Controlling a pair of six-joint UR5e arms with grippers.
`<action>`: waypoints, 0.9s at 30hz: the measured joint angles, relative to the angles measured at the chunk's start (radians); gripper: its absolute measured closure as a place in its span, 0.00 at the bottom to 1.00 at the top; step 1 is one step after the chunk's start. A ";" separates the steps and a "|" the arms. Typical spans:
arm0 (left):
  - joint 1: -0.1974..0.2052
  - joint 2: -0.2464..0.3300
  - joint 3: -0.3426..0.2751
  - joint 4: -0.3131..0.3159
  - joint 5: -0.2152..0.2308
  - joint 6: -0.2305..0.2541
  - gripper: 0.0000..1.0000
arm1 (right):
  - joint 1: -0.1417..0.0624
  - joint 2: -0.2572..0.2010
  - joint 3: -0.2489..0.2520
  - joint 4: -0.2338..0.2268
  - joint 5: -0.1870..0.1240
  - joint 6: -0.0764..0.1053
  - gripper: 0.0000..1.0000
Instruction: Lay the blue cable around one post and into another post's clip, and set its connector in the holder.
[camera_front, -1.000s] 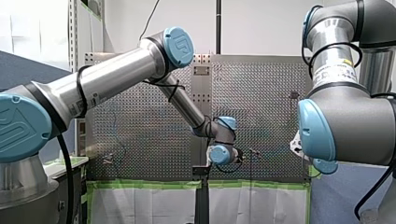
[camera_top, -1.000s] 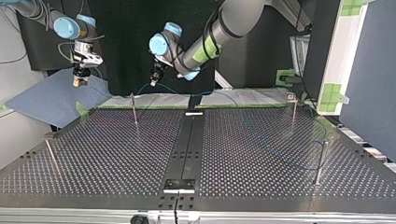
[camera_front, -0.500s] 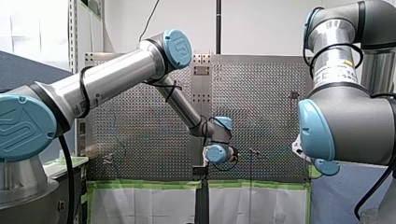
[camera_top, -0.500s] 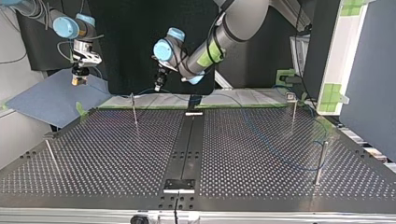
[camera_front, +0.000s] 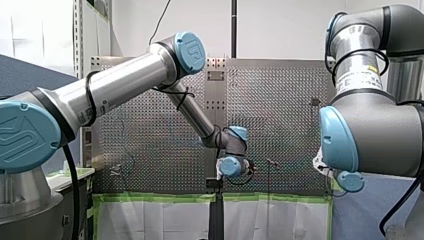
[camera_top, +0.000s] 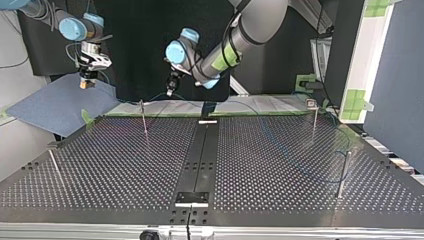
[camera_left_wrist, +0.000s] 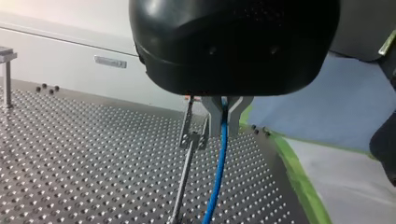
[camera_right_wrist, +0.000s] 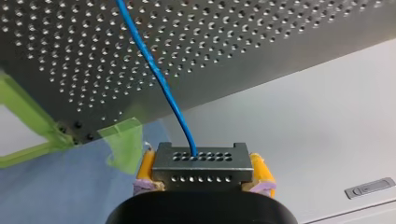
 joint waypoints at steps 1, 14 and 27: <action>-0.001 0.000 -0.008 0.003 0.001 0.001 0.93 | 0.001 0.005 0.000 0.000 0.001 -0.003 1.00; -0.021 0.000 -0.053 0.017 0.004 0.020 0.93 | 0.003 0.090 0.000 -0.036 0.008 -0.021 1.00; -0.047 0.010 -0.053 0.006 0.005 0.067 0.93 | -0.007 0.048 0.018 -0.056 -0.019 -0.020 1.00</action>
